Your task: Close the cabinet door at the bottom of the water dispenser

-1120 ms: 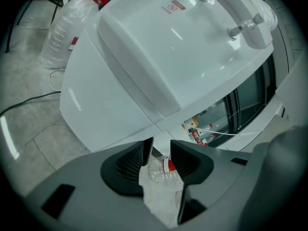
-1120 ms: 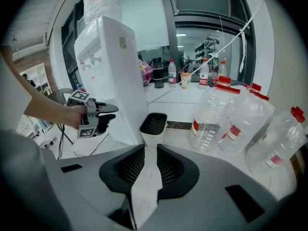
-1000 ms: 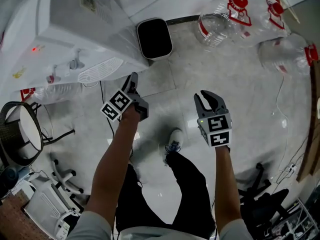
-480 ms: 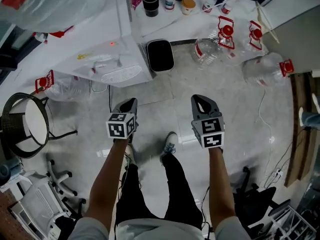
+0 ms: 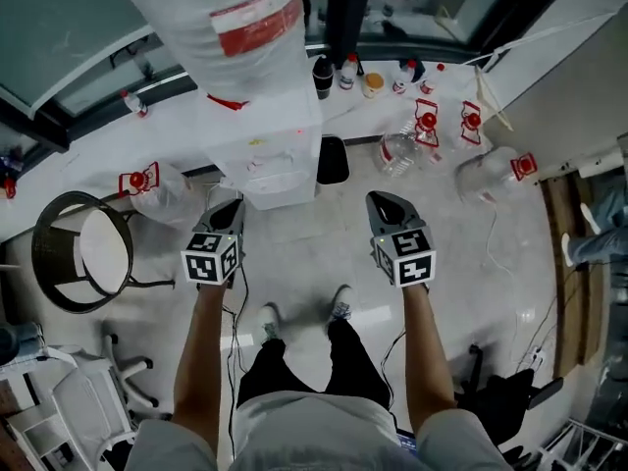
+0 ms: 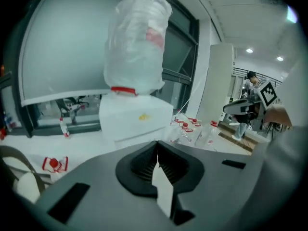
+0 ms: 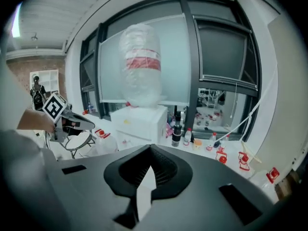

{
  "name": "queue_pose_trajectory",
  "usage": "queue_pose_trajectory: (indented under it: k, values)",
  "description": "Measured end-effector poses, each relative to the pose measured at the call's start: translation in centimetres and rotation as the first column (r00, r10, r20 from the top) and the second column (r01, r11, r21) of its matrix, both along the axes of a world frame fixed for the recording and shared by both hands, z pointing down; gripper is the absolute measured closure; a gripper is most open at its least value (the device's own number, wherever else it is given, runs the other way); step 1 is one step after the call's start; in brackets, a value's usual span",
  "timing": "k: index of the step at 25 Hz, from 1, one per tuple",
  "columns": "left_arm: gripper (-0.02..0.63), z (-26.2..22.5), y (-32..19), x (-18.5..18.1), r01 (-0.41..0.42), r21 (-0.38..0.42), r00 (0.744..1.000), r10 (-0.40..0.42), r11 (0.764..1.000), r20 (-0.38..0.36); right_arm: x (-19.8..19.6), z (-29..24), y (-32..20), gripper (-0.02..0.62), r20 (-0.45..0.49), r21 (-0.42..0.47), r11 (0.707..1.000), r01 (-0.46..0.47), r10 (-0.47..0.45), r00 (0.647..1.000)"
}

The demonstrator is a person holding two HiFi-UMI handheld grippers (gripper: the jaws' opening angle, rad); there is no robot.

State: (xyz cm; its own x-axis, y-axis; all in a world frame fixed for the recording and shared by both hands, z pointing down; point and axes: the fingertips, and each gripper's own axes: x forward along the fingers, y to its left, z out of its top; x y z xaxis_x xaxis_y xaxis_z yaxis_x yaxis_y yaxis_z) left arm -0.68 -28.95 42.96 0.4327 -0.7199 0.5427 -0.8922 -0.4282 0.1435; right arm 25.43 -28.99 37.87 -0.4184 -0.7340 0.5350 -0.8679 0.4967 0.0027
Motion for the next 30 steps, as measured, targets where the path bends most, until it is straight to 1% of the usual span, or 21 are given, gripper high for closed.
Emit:
queue_pose_trajectory:
  k: [2, 4, 6, 8, 11, 13, 16, 19, 23, 27, 30]
  values:
    - [0.584, -4.4, 0.4, -1.8, -0.033, 0.063, 0.999, 0.031, 0.997, 0.036, -1.8, -3.3, 0.7, 0.566, -0.019, 0.035, 0.999, 0.016, -0.015, 1.0]
    - [0.584, -8.4, 0.9, -3.4, -0.07, 0.126, 0.995, 0.06, 0.99, 0.08, -3.3, -6.5, 1.4, 0.566, -0.047, 0.077, 0.997, 0.026, -0.022, 0.999]
    - [0.584, -12.2, 1.6, -5.0, -0.096, 0.191, 0.988, 0.071, 0.977, 0.134, -4.7, -9.5, 1.9, 0.566, -0.073, 0.125, 0.991, 0.036, -0.027, 0.997]
    - [0.584, -15.7, 2.3, -6.6, -0.116, 0.257, 0.982, 0.071, 0.96, 0.177, -6.5, -12.8, 2.3, 0.566, -0.067, 0.177, 0.983, 0.045, -0.033, 0.997]
    - [0.584, -20.8, 3.3, -9.0, -0.128, 0.335, 0.978, 0.062, 0.933, 0.201, -9.7, -17.5, 2.6, 0.566, -0.025, 0.247, 0.967, 0.055, -0.051, 0.998]
    - [0.584, -23.9, 4.3, -10.6, -0.125, 0.377, 0.978, 0.05, 0.918, 0.202, -11.6, -20.3, 3.1, 0.567, -0.033, 0.291, 0.954, 0.071, -0.064, 0.997]
    - [0.584, -28.3, 5.5, -12.3, -0.132, 0.448, 0.975, 0.035, 0.884, 0.219, -14.0, -24.0, 3.8, 0.566, -0.063, 0.36, 0.928, 0.096, -0.079, 0.995]
    - [0.584, -31.6, 6.6, -13.2, -0.158, 0.502, 0.97, 0.04, 0.85, 0.238, -15.7, -26.3, 5.0, 0.566, -0.067, 0.404, 0.91, 0.097, -0.077, 0.995]
    - [0.584, -34.7, 7.6, -13.6, -0.186, 0.558, 0.969, 0.058, 0.809, 0.239, -17.2, -28.1, 6.8, 0.566, -0.066, 0.425, 0.9, 0.095, -0.074, 0.995]
    - [0.584, -36.8, 9.2, -13.4, -0.246, 0.583, 0.952, 0.082, 0.774, 0.294, -18.3, -29.8, 8.6, 0.566, -0.089, 0.459, 0.883, 0.103, -0.07, 0.994]
    - [0.584, -38.2, 10.2, -13.1, -0.268, 0.606, 0.95, 0.101, 0.749, 0.296, -18.8, -31.4, 9.6, 0.566, -0.111, 0.495, 0.861, 0.116, -0.07, 0.991]
